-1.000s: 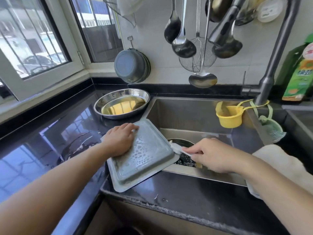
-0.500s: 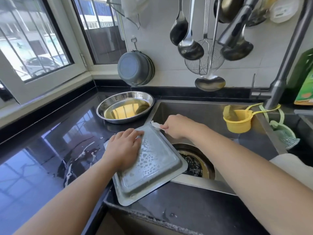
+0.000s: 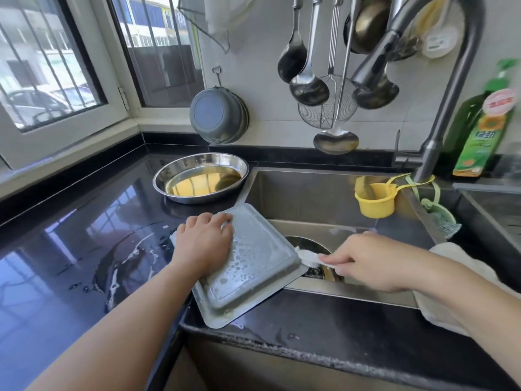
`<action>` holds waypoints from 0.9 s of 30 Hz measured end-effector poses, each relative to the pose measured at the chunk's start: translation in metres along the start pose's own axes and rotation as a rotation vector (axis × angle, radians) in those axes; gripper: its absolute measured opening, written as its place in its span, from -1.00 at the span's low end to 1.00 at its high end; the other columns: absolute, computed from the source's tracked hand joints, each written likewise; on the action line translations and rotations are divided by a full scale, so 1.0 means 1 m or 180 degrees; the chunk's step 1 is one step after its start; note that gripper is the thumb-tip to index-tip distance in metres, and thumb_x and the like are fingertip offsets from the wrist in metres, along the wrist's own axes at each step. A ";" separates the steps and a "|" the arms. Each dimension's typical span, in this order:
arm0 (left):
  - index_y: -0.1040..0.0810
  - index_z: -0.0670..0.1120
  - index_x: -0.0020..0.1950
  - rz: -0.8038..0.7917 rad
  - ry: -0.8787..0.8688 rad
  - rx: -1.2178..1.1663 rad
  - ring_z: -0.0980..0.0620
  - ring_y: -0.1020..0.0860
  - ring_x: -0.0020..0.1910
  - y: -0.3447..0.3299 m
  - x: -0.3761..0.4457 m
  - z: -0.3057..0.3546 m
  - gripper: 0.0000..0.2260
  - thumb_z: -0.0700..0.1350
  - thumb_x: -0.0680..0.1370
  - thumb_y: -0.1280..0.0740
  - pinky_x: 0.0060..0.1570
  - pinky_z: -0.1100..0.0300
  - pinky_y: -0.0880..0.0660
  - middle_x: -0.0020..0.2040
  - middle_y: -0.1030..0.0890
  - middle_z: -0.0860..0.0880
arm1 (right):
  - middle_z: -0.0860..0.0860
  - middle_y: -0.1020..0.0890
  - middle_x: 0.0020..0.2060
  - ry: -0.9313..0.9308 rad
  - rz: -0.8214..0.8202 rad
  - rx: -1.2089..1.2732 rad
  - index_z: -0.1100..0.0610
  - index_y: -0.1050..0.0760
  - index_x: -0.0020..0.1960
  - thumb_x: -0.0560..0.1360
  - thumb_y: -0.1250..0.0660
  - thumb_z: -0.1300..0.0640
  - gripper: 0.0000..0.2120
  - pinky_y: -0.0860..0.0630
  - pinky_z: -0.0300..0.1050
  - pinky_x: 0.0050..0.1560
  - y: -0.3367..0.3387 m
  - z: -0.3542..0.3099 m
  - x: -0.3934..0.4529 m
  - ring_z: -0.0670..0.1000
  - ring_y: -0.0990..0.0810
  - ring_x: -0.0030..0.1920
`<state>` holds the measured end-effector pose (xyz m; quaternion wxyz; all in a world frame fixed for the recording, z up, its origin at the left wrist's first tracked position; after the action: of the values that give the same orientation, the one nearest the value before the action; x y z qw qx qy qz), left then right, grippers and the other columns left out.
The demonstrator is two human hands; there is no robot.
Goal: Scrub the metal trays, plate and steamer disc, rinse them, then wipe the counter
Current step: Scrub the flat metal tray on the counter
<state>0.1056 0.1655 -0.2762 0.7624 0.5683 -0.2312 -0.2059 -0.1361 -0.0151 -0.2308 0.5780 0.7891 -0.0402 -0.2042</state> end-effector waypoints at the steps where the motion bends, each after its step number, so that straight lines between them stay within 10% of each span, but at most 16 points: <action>1: -0.31 0.27 0.54 0.0003 0.0072 -0.0001 -0.12 -0.29 0.48 0.000 -0.001 -0.001 -0.58 0.15 0.69 0.03 0.43 -0.09 -0.20 0.50 -0.40 0.02 | -0.33 -0.52 -0.46 -0.0042 0.0136 0.0014 -0.33 -0.48 0.38 0.69 -0.17 -0.01 -0.66 -0.34 -0.28 -0.35 0.004 -0.001 0.000 -0.13 -0.41 -0.37; 4: -0.30 0.26 0.53 0.0032 0.0266 0.0035 -0.12 -0.29 0.47 -0.001 -0.006 0.005 -0.58 0.15 0.69 0.06 0.43 -0.11 -0.20 0.48 -0.40 -0.01 | -0.11 -0.67 0.18 -0.0181 0.0630 0.0139 -0.38 -0.41 0.40 0.68 -0.17 -0.03 -0.64 -0.57 -0.08 0.00 0.016 -0.005 0.001 -0.02 -0.61 0.03; 8: -0.28 0.24 0.52 0.0082 0.0461 0.0078 -0.16 -0.29 0.45 -0.004 -0.016 0.016 -0.59 0.13 0.70 0.10 0.43 -0.20 -0.19 0.45 -0.40 -0.06 | -0.16 -0.56 -0.17 -0.0171 0.0353 -0.0125 -0.33 -0.42 0.44 0.70 -0.12 0.04 -0.60 -0.43 -0.16 -0.23 0.003 -0.030 0.006 -0.01 -0.51 -0.12; 13: -0.33 0.23 0.49 0.0168 0.0543 0.0002 -0.17 -0.30 0.44 -0.004 -0.022 0.016 -0.60 0.13 0.70 0.09 0.44 -0.21 -0.17 0.43 -0.42 -0.07 | 0.04 -0.62 0.18 -0.0121 0.0554 0.0093 -0.38 -0.40 0.41 0.66 -0.11 0.03 -0.57 -0.49 -0.03 -0.11 0.000 -0.044 0.042 0.12 -0.58 0.01; 17: -0.37 0.23 0.49 0.0270 0.0581 -0.0142 -0.17 -0.33 0.44 -0.001 -0.022 0.013 -0.60 0.12 0.69 0.04 0.45 -0.17 -0.16 0.44 -0.44 -0.07 | -0.07 -0.52 -0.19 0.0239 0.0391 -0.0155 -0.38 -0.40 0.41 0.69 -0.13 0.01 -0.61 -0.35 -0.08 -0.35 -0.007 -0.066 0.025 0.03 -0.51 -0.26; 23: -0.45 0.21 0.45 0.0368 0.0683 -0.0412 -0.18 -0.35 0.43 0.002 -0.025 0.010 -0.61 0.10 0.68 -0.03 0.43 -0.18 -0.20 0.43 -0.47 -0.06 | -0.12 -0.45 -0.28 -0.0145 0.0832 0.0100 -0.44 -0.37 0.41 0.70 -0.13 -0.03 -0.61 -0.36 -0.11 -0.33 -0.009 -0.014 0.005 0.00 -0.44 -0.27; 27: -0.48 0.19 0.45 0.0410 0.0729 -0.0519 -0.18 -0.35 0.43 0.005 -0.027 0.009 -0.62 0.11 0.68 -0.06 0.46 -0.16 -0.21 0.44 -0.47 -0.06 | -0.22 -0.41 -0.31 0.0587 0.0773 0.0264 -0.48 -0.29 0.42 0.69 -0.15 -0.07 -0.61 -0.38 -0.24 -0.22 -0.032 -0.042 -0.020 -0.09 -0.46 -0.23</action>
<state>0.0784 0.1757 -0.2728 0.8390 0.5083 -0.1612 -0.1084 -0.1446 0.0395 -0.2442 0.5665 0.8170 -0.0905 -0.0576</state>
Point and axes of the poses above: each hand's wrist, its own x-axis towards the middle knuckle, its own y-axis out of the back of the hand, z = x × y, the point moved 6 cm from there along x, towards the middle knuckle
